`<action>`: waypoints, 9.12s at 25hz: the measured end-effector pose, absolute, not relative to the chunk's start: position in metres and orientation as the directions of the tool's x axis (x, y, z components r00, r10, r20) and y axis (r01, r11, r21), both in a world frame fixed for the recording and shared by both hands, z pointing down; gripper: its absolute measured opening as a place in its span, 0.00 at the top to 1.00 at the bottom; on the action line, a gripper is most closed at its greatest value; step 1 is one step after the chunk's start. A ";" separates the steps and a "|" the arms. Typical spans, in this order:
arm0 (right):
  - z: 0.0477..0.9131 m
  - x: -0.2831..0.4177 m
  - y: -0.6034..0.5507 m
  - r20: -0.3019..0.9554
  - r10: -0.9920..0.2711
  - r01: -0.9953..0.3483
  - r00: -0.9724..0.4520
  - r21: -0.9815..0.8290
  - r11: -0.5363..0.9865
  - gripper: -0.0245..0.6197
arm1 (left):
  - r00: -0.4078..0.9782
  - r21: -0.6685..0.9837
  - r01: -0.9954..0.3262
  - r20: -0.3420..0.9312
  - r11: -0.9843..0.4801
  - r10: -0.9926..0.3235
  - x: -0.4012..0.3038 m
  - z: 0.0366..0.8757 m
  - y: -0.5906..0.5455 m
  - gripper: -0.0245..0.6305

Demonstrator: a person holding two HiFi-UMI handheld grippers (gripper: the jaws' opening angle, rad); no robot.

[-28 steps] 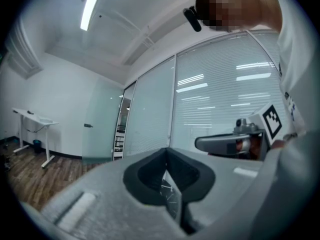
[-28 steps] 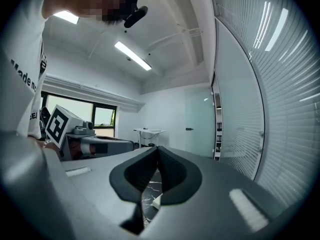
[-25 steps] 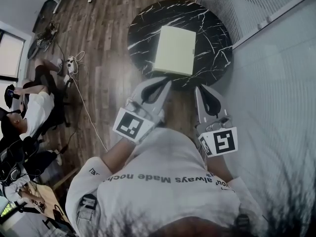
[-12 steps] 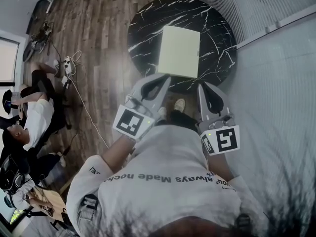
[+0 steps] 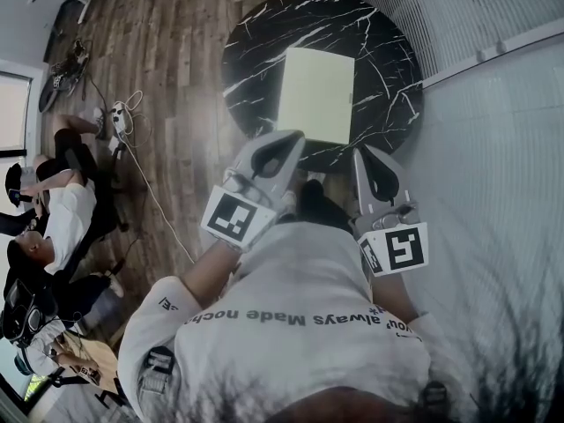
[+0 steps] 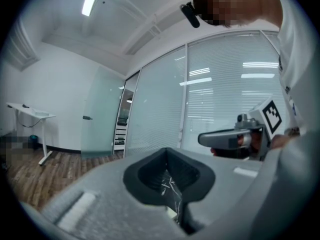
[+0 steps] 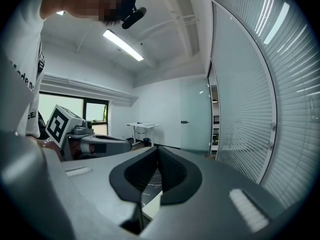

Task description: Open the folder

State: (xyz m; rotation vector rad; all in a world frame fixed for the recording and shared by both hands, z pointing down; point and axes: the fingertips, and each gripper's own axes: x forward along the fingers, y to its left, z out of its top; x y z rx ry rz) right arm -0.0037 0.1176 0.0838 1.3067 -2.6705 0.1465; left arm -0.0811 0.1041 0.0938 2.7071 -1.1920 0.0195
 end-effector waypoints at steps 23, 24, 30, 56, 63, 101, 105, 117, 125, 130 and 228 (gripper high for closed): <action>0.098 0.106 -0.031 0.179 -0.741 -0.755 -0.647 -0.018 0.655 0.96 | 0.656 0.148 -0.754 0.111 -0.640 -0.747 0.029 0.098 -0.041 0.96; 0.100 0.107 -0.033 0.184 -0.737 -0.752 -0.650 -0.022 0.658 0.96 | 0.653 0.147 -0.757 0.116 -0.637 -0.749 0.030 0.100 -0.043 0.96; 0.106 0.103 -0.047 0.192 -0.741 -0.761 -0.644 -0.053 0.647 0.96 | 0.650 0.131 -0.760 0.152 -0.637 -0.744 0.022 0.110 -0.056 0.96; 0.264 0.084 -0.081 0.428 -0.681 -0.799 -0.595 -0.224 0.558 0.89 | 0.629 0.092 -0.745 0.426 -0.661 -0.650 -0.022 0.295 -0.091 0.96; 0.302 0.086 -0.079 0.459 -0.664 -0.804 -0.590 -0.264 0.532 0.87 | 0.631 0.110 -0.741 0.452 -0.662 -0.631 -0.021 0.331 -0.091 0.96; 0.461 0.084 -0.078 0.560 -0.566 -0.795 -0.605 -0.390 0.464 0.78 | 0.507 -0.057 -0.708 0.653 -0.704 -0.563 -0.018 0.487 -0.085 0.96; 0.476 0.085 -0.079 0.566 -0.559 -0.796 -0.606 -0.426 0.430 0.77 | 0.489 -0.066 -0.707 0.674 -0.704 -0.554 -0.019 0.500 -0.084 0.96; 0.514 0.087 -0.080 0.575 -0.558 -0.796 -0.598 -0.507 0.331 0.73 | 0.410 -0.142 -0.696 0.727 -0.704 -0.551 -0.026 0.530 -0.081 0.96; 0.529 0.084 -0.077 0.584 -0.546 -0.790 -0.600 -0.538 0.293 0.73 | 0.390 -0.156 -0.692 0.740 -0.705 -0.547 -0.025 0.539 -0.081 0.96; 0.531 0.084 -0.077 0.589 -0.548 -0.795 -0.594 -0.537 0.283 0.73 | 0.388 -0.157 -0.693 0.741 -0.703 -0.548 -0.025 0.539 -0.081 0.96; 0.405 0.043 -0.065 0.459 -0.554 -0.690 -0.695 -0.642 0.334 0.71 | 0.425 -0.084 -0.685 0.760 -0.723 -0.491 -0.024 0.408 -0.029 0.96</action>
